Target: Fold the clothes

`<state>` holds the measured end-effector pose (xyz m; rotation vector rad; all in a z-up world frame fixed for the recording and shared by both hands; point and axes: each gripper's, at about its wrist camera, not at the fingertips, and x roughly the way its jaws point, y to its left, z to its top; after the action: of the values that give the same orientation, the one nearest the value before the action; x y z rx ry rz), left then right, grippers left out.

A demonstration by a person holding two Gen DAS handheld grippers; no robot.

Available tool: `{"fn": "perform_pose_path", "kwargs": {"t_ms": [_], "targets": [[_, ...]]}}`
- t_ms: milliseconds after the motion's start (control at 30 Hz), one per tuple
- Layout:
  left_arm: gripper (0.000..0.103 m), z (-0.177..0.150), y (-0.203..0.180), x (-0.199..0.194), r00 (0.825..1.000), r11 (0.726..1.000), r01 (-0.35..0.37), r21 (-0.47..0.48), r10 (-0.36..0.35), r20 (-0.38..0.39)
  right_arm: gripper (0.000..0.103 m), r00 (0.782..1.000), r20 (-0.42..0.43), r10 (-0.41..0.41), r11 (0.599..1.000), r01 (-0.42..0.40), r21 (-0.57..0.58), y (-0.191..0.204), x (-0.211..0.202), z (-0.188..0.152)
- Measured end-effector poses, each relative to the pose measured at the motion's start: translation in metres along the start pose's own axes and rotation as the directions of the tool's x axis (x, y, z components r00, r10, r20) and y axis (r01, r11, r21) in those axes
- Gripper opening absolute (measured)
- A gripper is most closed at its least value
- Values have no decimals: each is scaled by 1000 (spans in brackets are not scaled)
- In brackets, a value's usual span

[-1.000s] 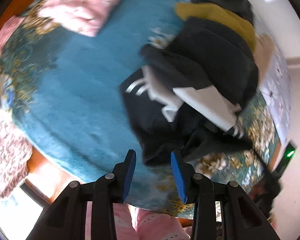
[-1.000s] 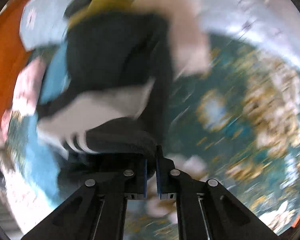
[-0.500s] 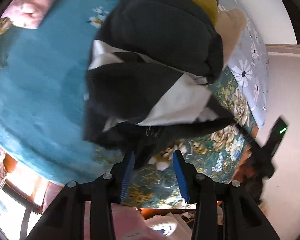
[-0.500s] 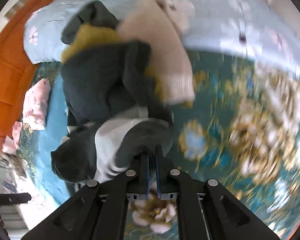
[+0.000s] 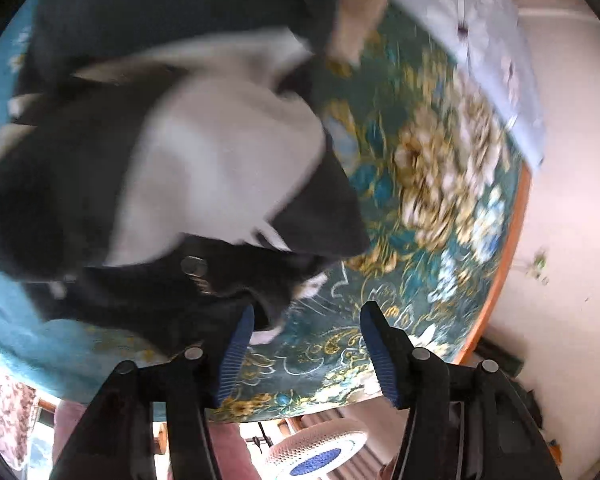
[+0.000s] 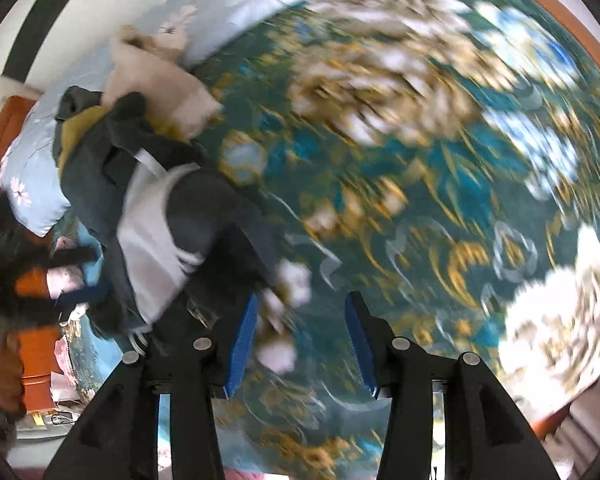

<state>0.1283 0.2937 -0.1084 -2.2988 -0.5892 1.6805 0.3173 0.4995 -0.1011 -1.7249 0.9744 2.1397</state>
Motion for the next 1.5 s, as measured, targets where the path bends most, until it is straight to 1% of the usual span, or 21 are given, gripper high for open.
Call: {"fn": "perform_pose_path", "kwargs": {"t_ms": [100,200,300,333,367,433,500,533,567,600,633,767,800,900,1033,1067,1200,1267,1400,1467,1500], "targets": [[60,0,-26,42,997,996,-78,45,79,-9,48,1000,-29,-3,998,5,62,-28,6,-24],[60,4,-51,74,980,978,-197,63,195,40,48,999,-42,3,995,1,95,-45,6,-38],[61,6,-71,101,967,966,-256,46,254,36,49,998,-58,13,995,-7,102,-59,7,-48],[61,7,-79,110,956,955,-291,59,288,52,50,998,-61,14,995,-8,102,-63,7,-50],[61,8,-88,118,939,937,-341,76,336,74,53,998,-65,16,995,-10,102,-66,6,-51],[61,12,-97,127,880,882,-466,69,454,137,53,997,-73,23,995,-15,98,-72,5,-53],[60,15,-97,126,835,842,-537,50,522,175,54,996,-81,24,996,-17,88,-78,4,-54],[53,17,-97,126,810,820,-571,40,554,193,54,996,-84,21,997,-14,80,-80,3,-54],[42,18,-95,123,792,805,-592,32,574,207,54,996,-86,18,997,-11,74,-83,2,-53],[11,20,-92,117,786,802,-597,29,578,218,54,996,-89,19,997,-12,73,-86,2,-52],[9,21,-88,109,792,811,-584,16,566,228,54,996,-91,19,997,-12,75,-89,3,-51],[8,20,-66,56,867,908,-414,-70,416,274,54,995,-98,28,998,-22,67,-92,5,-42],[8,18,-58,36,877,925,-369,-87,377,298,54,995,-97,35,998,-29,60,-90,5,-39],[8,18,-22,-32,867,950,-282,-133,312,388,54,993,-97,62,998,-60,22,-75,10,-29],[8,32,56,-117,845,947,-203,-247,297,445,61,986,-116,122,990,-129,-52,-28,23,-24],[7,34,78,-132,846,943,-178,-281,292,445,65,981,-121,150,985,-159,-72,-12,26,-25],[7,41,141,-159,872,927,-90,-364,250,421,68,946,-172,274,941,-301,-158,68,47,-44],[7,43,159,-162,888,934,-63,-353,214,406,68,922,-208,326,910,-366,-194,114,61,-62],[8,51,166,-155,920,958,-47,-281,152,362,68,889,-279,363,861,-435,-266,196,89,-104],[8,55,164,-150,932,968,-34,-247,120,341,68,895,-308,323,850,-417,-322,232,104,-127],[8,58,163,-148,936,972,-26,-233,105,334,68,905,-305,296,852,-394,-344,243,110,-135]]}}
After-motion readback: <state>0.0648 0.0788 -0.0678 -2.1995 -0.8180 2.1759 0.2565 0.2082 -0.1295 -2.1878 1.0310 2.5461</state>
